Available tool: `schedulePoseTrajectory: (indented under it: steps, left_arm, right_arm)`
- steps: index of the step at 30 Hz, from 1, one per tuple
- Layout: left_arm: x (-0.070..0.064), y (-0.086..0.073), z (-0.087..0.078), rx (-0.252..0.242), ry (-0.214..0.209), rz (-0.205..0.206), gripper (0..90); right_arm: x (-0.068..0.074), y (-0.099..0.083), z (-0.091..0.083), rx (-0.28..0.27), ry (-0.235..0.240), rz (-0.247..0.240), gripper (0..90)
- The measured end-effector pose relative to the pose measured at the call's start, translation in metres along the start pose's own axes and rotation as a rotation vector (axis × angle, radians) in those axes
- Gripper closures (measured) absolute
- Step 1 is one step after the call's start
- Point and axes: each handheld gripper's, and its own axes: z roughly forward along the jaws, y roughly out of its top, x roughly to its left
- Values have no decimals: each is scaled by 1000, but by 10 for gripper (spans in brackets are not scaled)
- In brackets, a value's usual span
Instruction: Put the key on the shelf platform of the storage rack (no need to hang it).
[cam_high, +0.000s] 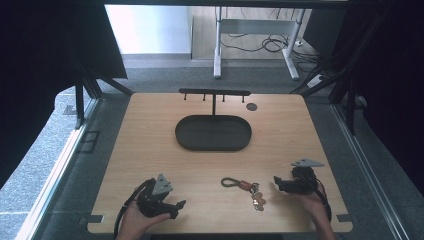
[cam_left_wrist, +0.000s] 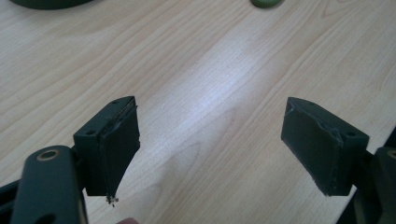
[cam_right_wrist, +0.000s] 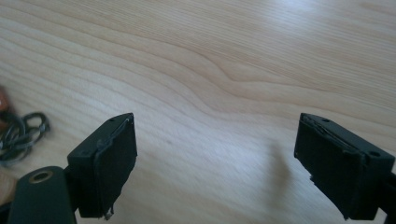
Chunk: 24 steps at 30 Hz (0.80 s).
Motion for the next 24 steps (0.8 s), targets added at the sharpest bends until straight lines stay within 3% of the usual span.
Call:
schedulePoseTrajectory:
  steps: [8,16,22,24]
  left_arm:
    - [-3,-2,-5,-6,-20,5,203]
    - [0,-2,-8,-4,-16,1,217]
    - [-1,2,-7,-10,-26,5,217]
    - [0,4,-4,-3,-31,6,216]
  right_arm:
    - [-3,-7,-26,-41,26,-56,170]
    - [-3,-7,-25,-59,60,-56,196]
    - [-4,-9,-35,-96,93,-41,246]
    - [-2,-11,-43,-106,113,-70,270]
